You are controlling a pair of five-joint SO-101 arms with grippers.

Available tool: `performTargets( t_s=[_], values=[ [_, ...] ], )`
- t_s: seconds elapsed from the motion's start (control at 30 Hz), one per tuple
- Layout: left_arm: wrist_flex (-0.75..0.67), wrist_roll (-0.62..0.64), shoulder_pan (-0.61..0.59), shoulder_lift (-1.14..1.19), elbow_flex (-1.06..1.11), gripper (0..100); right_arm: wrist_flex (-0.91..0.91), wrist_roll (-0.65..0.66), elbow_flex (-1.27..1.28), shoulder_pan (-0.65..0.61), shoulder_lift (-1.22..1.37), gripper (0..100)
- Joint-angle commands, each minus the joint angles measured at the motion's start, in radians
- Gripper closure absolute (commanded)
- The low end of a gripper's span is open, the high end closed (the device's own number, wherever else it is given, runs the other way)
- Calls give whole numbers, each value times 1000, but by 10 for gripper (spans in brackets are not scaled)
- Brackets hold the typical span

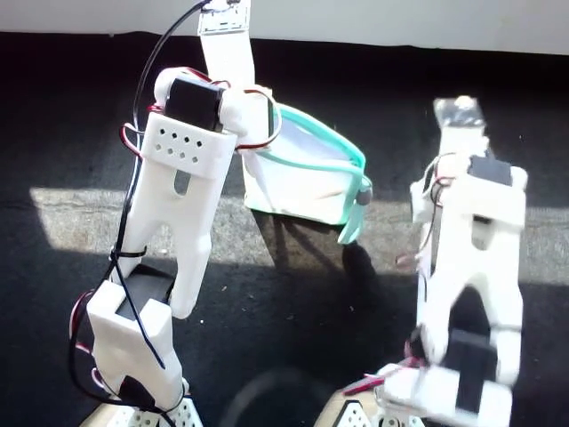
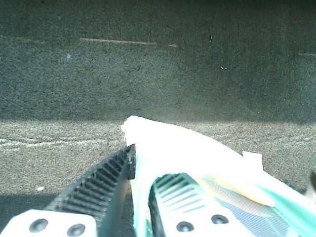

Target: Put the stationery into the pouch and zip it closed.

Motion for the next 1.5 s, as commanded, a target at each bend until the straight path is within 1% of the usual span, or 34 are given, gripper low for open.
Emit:
performTargets(
  t_s=[0.0, 0.1, 0.2, 0.37, 0.47, 0.57, 0.67, 0.73, 0.9, 1.07, 1.23, 1.37, 1.47],
  values=[
    [5, -12, 4, 36, 8, 990, -53, -54, -19, -59, -369, 992],
    [5, -12, 4, 36, 8, 990, -124, -114, -18, -153, -555, 992],
    [5, -12, 4, 36, 8, 990, -225, -164, -18, -220, -661, 992],
    [5, -12, 4, 36, 8, 990, -430, -193, -19, -248, -734, 992],
    [5, -12, 4, 36, 8, 990, -512, -212, -42, -283, -743, 992],
    [5, -12, 4, 36, 8, 990, -518, -256, -125, -348, -737, 992],
    [5, -12, 4, 36, 8, 990, -518, -296, -229, -441, -693, 992],
    [5, -12, 4, 36, 8, 990, -518, -299, -282, -484, -642, 992],
    [5, -12, 4, 36, 8, 990, -515, -302, -346, -527, -510, 992],
    [5, -12, 4, 36, 8, 990, -498, -301, -326, -604, -479, 992],
    [5, -12, 1, 28, 4, 990, -487, -288, -196, -601, -478, 992],
    [5, -12, -2, 28, 5, 990, -489, -215, -114, -559, -479, 992],
    [5, -12, 1, 28, 5, 990, -489, -206, -73, -559, -478, 992]
  ],
)
